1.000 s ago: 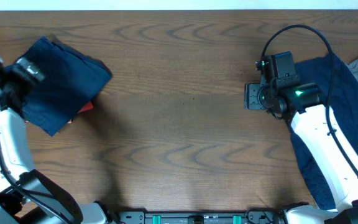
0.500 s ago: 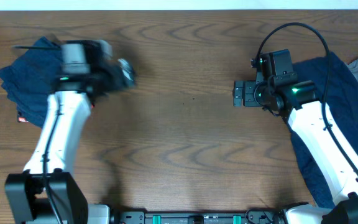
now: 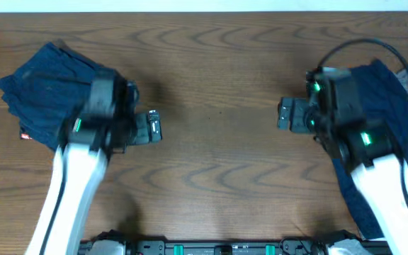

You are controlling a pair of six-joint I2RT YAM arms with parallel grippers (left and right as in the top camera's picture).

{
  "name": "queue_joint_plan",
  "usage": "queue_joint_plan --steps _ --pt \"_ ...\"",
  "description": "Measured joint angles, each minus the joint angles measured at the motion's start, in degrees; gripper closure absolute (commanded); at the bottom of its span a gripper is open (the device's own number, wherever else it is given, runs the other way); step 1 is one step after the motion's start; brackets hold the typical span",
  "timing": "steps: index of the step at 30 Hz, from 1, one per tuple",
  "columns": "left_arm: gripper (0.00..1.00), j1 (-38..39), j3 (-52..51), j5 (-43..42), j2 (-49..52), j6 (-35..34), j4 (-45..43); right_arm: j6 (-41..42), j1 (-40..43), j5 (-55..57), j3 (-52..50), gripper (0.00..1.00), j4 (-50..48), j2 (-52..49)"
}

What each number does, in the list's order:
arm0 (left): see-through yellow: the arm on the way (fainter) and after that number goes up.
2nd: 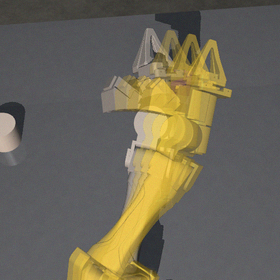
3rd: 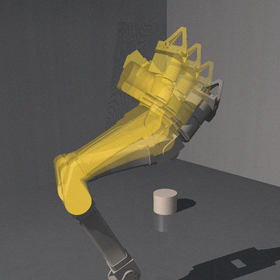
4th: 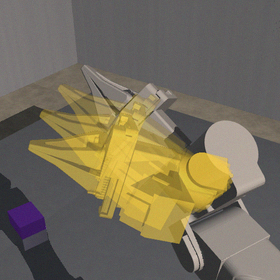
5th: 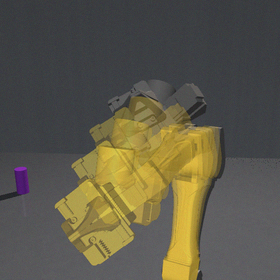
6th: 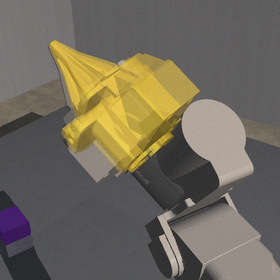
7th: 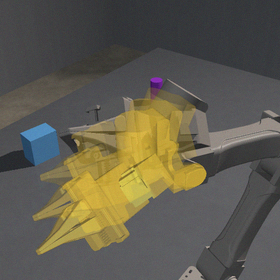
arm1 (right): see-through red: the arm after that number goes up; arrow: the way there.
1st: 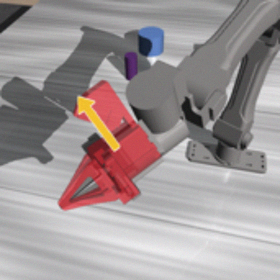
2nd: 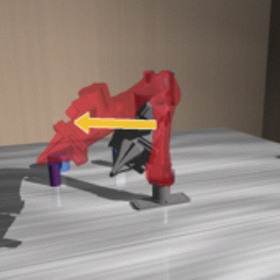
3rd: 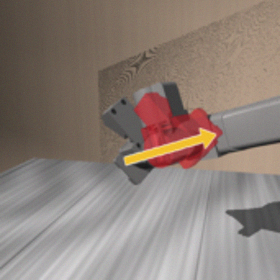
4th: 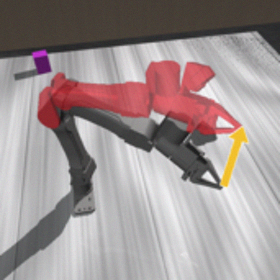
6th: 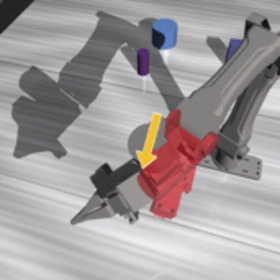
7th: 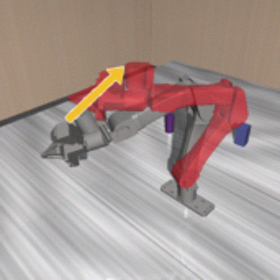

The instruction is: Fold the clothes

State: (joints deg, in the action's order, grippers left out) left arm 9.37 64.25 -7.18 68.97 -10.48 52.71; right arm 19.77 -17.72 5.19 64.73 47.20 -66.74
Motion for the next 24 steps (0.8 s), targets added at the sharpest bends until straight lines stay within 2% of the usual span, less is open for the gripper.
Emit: queue_joint_plan --steps 5,10,17,24 --pt "0.02 6.0 -10.2 2.5 -22.8 0.0 -10.6 4.8 -7.8 9.0 -8.9 0.01 -2.7 15.2" --pt "0.02 7.8 -14.9 3.3 -35.3 0.0 -12.3 7.4 -8.6 14.2 -15.1 0.01 -1.6 23.4" --pt "0.02 7.9 -15.3 3.8 -43.0 0.0 -12.2 8.5 -8.6 16.1 -16.2 0.01 6.2 25.2" --pt "0.02 8.0 -15.3 4.2 -43.2 0.0 -11.0 8.5 -8.6 16.4 -16.2 0.01 8.9 25.2"
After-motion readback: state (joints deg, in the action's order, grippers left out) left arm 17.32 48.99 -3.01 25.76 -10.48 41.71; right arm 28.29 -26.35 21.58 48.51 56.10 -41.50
